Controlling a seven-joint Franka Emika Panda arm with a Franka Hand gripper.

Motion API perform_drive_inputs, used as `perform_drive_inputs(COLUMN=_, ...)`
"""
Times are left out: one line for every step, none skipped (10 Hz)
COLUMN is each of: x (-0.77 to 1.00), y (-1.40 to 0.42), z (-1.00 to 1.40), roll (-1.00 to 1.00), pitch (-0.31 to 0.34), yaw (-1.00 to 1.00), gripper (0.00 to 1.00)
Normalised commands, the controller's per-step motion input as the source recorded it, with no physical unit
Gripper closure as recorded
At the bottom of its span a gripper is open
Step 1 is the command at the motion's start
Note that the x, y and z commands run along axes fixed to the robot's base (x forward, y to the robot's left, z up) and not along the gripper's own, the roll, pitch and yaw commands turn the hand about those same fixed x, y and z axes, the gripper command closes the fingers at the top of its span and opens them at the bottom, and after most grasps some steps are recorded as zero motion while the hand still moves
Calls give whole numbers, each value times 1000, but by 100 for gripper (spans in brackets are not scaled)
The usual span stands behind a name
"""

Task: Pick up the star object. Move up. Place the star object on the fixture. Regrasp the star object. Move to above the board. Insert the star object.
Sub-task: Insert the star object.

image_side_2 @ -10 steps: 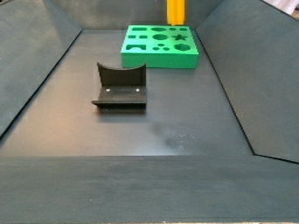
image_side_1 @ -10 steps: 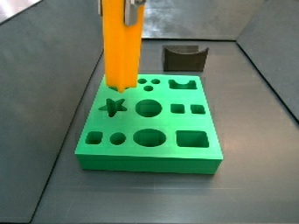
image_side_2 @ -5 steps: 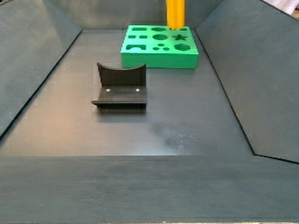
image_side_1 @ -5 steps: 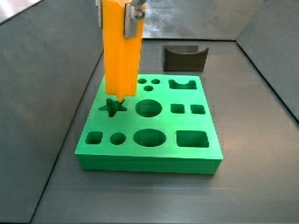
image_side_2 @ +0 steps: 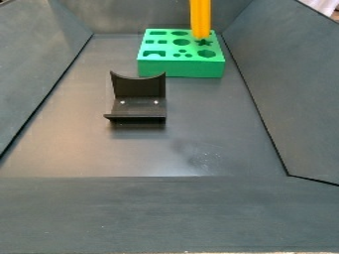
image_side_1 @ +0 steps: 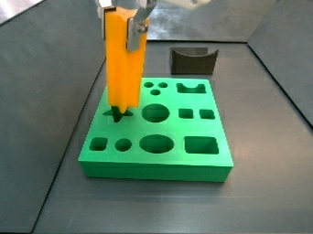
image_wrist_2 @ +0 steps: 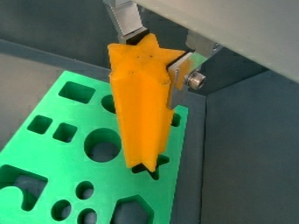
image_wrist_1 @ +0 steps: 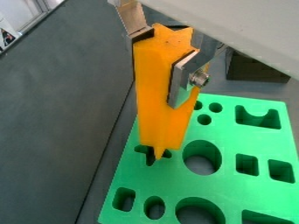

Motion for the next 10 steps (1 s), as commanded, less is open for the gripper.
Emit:
perform_drive_inputs(x=-11, y=0, z=-186, roll=-70, pitch=0, yaw=0, gripper=100)
perform_drive_inputs(x=0, y=0, z=-26, roll=-69, pitch=0, yaw=0, gripper=100)
perform_drive_inputs(x=0, y=0, z=0, roll=-9, pitch=0, yaw=0, gripper=100)
perform_drive_inputs(x=0, y=0, z=-51, roll=0, pitch=0, yaw=-114, gripper=100)
perform_drive_inputs(x=-14, y=0, z=-23, roll=-3, pitch=0, yaw=-294, gripper=100)
perform_drive_inputs(x=0, y=0, z=0, roll=-44, pitch=0, yaw=-109, gripper=100)
perform_drive_inputs(x=0, y=0, z=0, roll=-9, pitch=0, yaw=0, gripper=100)
perform_drive_inputs(x=0, y=0, z=-17, roll=0, pitch=0, yaw=0, gripper=100)
perform_drive_inputs(x=-51, y=-14, z=-57, roll=0, pitch=0, yaw=-71, gripper=100)
perform_drive_inputs(x=-46, y=-20, z=-51, roll=0, pitch=0, yaw=-97, gripper=100)
